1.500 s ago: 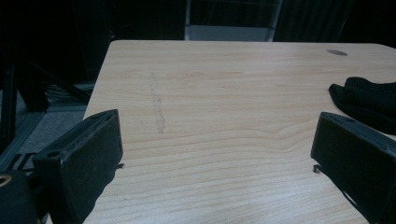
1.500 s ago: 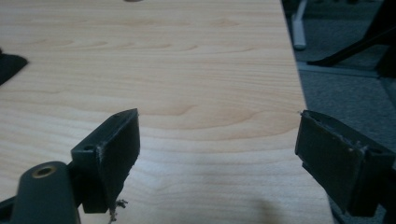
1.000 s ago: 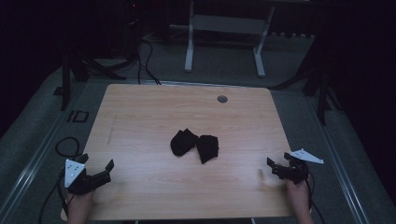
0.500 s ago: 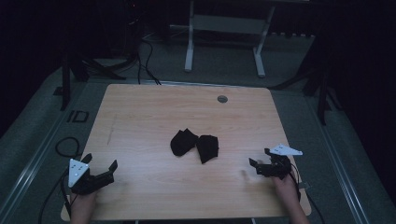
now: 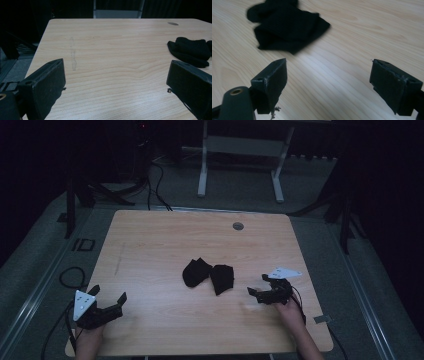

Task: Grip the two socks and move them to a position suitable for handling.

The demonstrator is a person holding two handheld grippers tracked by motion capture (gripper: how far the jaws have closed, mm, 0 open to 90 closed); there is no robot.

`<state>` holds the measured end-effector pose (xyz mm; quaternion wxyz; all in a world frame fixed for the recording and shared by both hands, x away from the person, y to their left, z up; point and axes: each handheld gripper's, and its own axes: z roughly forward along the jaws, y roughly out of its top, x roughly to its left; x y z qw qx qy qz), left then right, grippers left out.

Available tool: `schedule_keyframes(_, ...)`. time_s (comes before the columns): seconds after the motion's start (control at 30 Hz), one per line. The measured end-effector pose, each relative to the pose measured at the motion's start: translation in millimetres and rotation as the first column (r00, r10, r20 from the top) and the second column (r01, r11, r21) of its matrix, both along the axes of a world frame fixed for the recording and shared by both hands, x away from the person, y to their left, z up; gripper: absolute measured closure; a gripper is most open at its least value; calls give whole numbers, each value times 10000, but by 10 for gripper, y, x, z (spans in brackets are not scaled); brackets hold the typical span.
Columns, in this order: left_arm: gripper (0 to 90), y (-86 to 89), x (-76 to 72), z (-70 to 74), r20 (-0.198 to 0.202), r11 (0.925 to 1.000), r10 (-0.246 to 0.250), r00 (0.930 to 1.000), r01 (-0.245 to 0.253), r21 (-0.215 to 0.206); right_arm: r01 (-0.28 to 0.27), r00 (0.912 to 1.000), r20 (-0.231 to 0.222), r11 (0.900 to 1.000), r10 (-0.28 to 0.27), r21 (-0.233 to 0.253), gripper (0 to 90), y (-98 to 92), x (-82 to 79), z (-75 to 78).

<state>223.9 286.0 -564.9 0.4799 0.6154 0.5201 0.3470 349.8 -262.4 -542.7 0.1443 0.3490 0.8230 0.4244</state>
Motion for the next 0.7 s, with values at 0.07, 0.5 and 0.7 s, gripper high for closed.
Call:
schedule_keyframes(0.07,25,-3,3,-3,-11,10000,-50,10000,50,-28,-221,9997,81,9994,224,-270,144,182,36,-4)
schedule_keyframes(0.5,25,5,-4,0,4,9999,-132,9999,132,-57,-808,9967,79,9965,810,-215,163,761,271,38)
schedule_keyframes(0.7,25,13,-8,-2,2,9998,-154,9999,154,-88,-1062,9943,-118,9932,1057,-473,186,982,417,-13)
